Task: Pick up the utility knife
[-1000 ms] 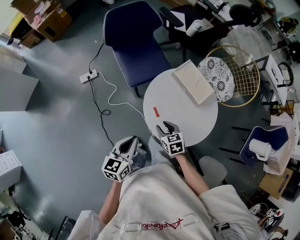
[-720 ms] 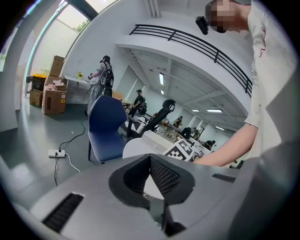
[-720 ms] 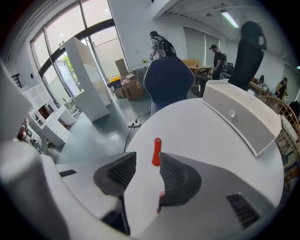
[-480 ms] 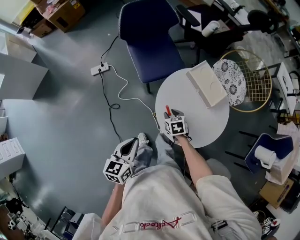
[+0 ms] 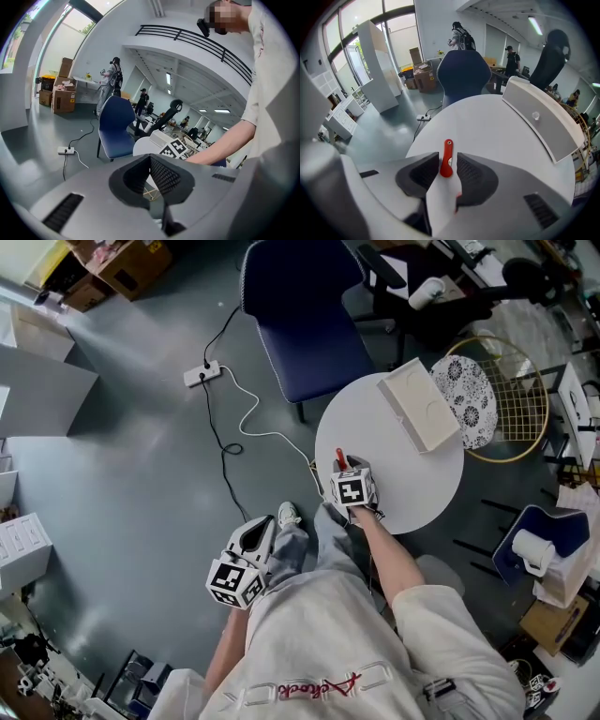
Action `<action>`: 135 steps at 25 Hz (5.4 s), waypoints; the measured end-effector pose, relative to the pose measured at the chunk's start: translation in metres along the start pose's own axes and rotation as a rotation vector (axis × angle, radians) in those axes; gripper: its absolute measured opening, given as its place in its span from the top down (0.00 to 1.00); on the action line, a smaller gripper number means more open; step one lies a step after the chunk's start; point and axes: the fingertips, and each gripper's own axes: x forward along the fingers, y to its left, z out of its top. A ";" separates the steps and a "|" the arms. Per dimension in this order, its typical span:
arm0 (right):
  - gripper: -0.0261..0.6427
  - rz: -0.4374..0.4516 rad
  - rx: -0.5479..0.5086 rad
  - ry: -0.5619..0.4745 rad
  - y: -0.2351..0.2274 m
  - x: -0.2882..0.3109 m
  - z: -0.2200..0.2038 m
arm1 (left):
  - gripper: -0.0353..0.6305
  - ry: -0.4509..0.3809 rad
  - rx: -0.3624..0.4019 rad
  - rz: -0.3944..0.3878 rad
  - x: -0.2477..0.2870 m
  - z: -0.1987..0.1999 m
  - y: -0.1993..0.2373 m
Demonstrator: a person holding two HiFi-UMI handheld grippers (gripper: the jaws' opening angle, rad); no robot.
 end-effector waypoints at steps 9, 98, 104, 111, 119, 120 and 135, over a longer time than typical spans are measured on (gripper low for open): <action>0.86 0.002 -0.039 0.005 0.003 0.002 0.000 | 0.93 0.000 -0.001 0.008 -0.003 -0.002 0.002; 0.86 0.069 -0.045 -0.764 0.076 -0.364 -0.082 | 0.93 -0.171 0.263 -0.173 -0.068 -0.019 -0.169; 0.86 0.088 -0.069 -0.782 0.089 -0.378 -0.106 | 0.93 -0.168 0.253 -0.167 -0.085 -0.051 -0.194; 0.86 0.103 -0.084 -0.764 0.108 -0.387 -0.151 | 0.93 -0.172 0.231 -0.169 -0.105 -0.089 -0.213; 0.86 0.104 -0.110 -0.786 0.123 -0.400 -0.171 | 0.93 -0.195 0.248 -0.161 -0.122 -0.100 -0.223; 0.86 0.108 -0.104 -0.787 0.124 -0.400 -0.174 | 0.93 -0.197 0.249 -0.164 -0.123 -0.102 -0.224; 0.86 0.086 -0.116 -0.806 0.120 -0.410 -0.180 | 0.93 -0.227 0.269 -0.183 -0.124 -0.101 -0.236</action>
